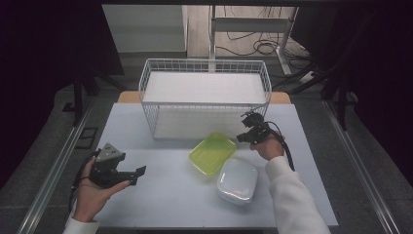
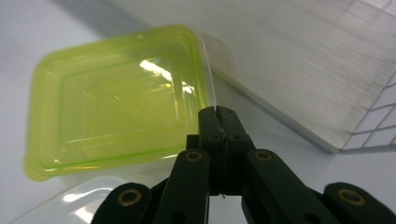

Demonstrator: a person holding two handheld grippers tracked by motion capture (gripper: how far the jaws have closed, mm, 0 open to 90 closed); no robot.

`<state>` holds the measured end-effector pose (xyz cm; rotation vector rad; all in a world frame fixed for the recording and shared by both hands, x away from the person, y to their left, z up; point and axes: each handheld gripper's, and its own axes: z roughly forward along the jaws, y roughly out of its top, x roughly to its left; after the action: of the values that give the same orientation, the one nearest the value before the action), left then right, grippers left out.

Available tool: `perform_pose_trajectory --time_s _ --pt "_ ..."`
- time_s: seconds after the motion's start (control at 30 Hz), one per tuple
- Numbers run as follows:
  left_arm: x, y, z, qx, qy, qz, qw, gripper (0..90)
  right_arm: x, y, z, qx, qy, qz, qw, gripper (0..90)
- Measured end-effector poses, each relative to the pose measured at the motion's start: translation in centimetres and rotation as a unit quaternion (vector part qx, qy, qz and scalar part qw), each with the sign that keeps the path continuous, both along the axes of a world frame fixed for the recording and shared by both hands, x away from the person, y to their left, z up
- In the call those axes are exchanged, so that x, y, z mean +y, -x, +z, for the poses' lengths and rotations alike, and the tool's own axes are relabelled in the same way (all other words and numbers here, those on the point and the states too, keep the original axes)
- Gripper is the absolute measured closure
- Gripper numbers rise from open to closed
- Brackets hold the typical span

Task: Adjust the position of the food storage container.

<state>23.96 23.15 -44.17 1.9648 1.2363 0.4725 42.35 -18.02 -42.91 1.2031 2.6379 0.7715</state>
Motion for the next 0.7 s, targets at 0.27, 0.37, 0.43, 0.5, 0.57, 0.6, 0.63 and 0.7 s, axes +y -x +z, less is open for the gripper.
perform_pose_trajectory --time_s 0.27,0.37,0.43,0.5,0.57,0.6,0.63,0.7 --pt "-0.1 0.0 -0.1 0.001 -0.002 -0.002 1.0 13.8 1.0 -0.7 -1.5 -0.008 0.031 0.02 0.9993 89.3" --pt "-0.1 0.0 0.0 0.002 -0.001 -0.002 1.0 13.8 1.1 -0.8 -1.7 -0.007 0.037 0.017 0.9991 89.3" --pt "0.0 -0.1 0.0 0.002 0.0 -0.001 1.0 13.8 1.3 -1.0 -2.0 -0.006 0.041 0.015 0.999 89.3" --pt "0.0 -0.1 0.0 0.002 -0.001 0.0 1.0 13.9 1.5 -1.1 -2.3 -0.005 0.048 0.017 0.9987 89.3" --pt "-0.1 -0.1 -0.1 0.002 -0.003 -0.001 1.0 13.9 1.6 -1.1 -2.6 -0.003 0.055 0.019 0.9983 89.4" --pt "-0.1 -0.1 -0.1 0.003 -0.003 -0.001 1.0 13.9 1.7 -1.1 -2.7 -0.003 0.06 0.019 0.998 89.3" --pt "-0.1 -0.1 -0.1 0.003 -0.004 -0.002 1.0 13.9 1.8 -1.1 -2.8 -0.003 0.064 0.018 0.9978 89.3" --pt "-0.2 -0.1 -0.1 0.004 -0.004 -0.003 1.0 13.9 1.8 -1.1 -2.9 -0.002 0.065 0.012 0.9978 89.3"
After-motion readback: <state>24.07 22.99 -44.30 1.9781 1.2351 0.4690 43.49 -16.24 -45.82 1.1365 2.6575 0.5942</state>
